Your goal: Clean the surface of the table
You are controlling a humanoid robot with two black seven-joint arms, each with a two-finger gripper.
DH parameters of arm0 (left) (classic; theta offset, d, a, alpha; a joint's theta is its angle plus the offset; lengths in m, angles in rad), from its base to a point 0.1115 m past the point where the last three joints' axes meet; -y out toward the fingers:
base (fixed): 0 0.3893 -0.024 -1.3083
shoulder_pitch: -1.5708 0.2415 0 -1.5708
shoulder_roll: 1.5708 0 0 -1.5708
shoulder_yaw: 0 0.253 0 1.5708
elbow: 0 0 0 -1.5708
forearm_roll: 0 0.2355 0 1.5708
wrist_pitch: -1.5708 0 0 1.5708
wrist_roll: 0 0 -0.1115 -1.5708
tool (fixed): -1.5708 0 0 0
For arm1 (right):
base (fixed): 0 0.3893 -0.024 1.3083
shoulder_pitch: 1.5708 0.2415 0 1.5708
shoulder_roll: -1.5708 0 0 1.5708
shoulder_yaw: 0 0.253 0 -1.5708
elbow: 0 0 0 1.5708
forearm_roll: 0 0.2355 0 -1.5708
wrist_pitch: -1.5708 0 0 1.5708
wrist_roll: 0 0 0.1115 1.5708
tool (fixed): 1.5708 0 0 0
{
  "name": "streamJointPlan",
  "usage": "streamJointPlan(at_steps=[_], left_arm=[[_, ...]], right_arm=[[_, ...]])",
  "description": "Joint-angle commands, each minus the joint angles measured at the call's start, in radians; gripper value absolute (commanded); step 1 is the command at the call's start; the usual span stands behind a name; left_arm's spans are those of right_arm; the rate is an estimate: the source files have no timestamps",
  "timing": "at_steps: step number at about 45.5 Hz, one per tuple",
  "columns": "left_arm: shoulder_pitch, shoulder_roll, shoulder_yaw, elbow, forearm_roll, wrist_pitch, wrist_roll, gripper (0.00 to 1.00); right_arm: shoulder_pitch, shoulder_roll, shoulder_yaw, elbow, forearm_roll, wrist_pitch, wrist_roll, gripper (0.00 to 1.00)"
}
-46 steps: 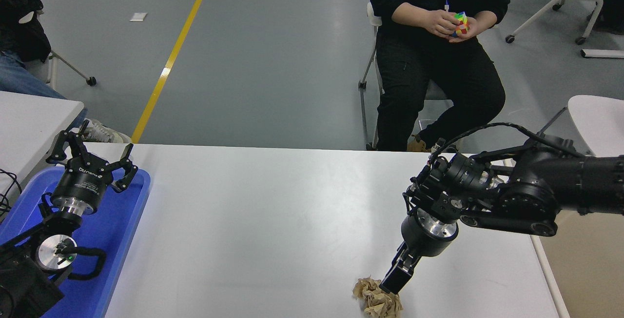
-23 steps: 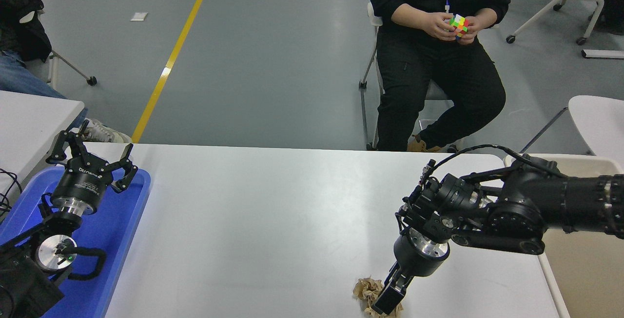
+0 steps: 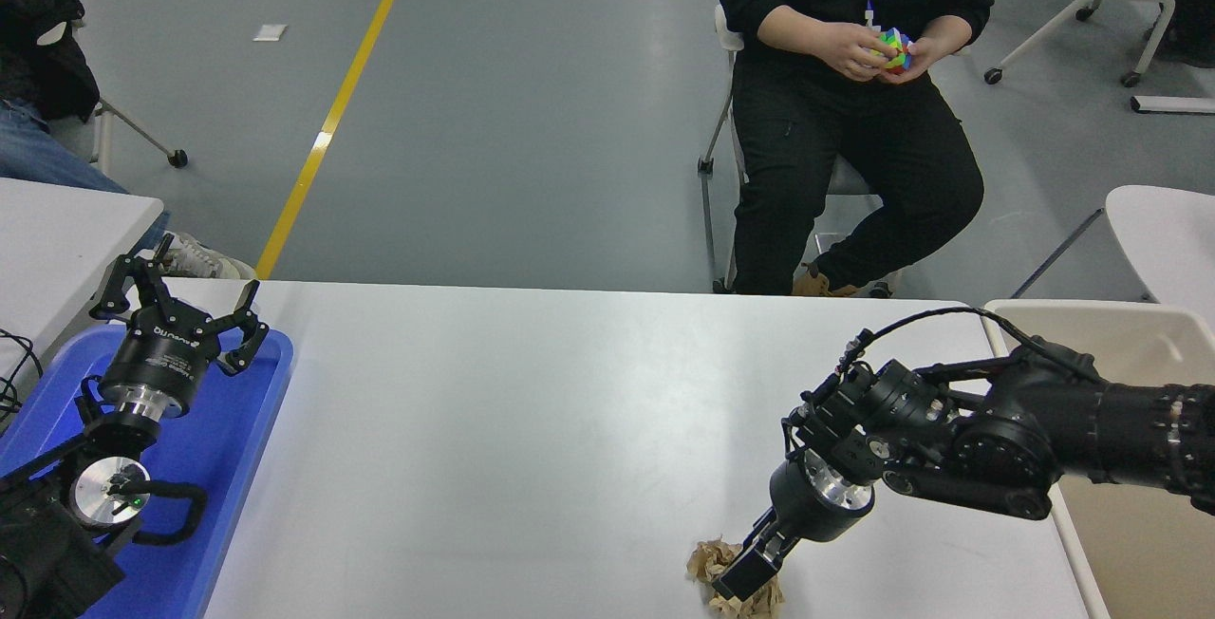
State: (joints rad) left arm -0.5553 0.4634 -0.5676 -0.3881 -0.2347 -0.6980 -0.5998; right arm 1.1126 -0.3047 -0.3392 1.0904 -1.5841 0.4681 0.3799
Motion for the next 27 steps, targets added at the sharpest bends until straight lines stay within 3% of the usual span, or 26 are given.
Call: streamJointPlan(at_steps=[1,18,27], left_arm=[[0.000,0.001,0.000,0.000,0.000,0.000,0.000,1.00],[0.000,0.000,0.000,0.000,0.000,0.000,0.000,1.00],[0.000,0.001,0.000,0.000,0.000,0.000,0.000,1.00]], right_arm=[[-0.050,-0.001,0.005,-0.035,-0.013,-0.034,-0.001,0.98],[-0.074,0.004,0.005,-0.029,-0.014,-0.039,0.002,0.96],[-0.091,0.006,0.003,-0.032,-0.028,-0.048,0.025,0.73]])
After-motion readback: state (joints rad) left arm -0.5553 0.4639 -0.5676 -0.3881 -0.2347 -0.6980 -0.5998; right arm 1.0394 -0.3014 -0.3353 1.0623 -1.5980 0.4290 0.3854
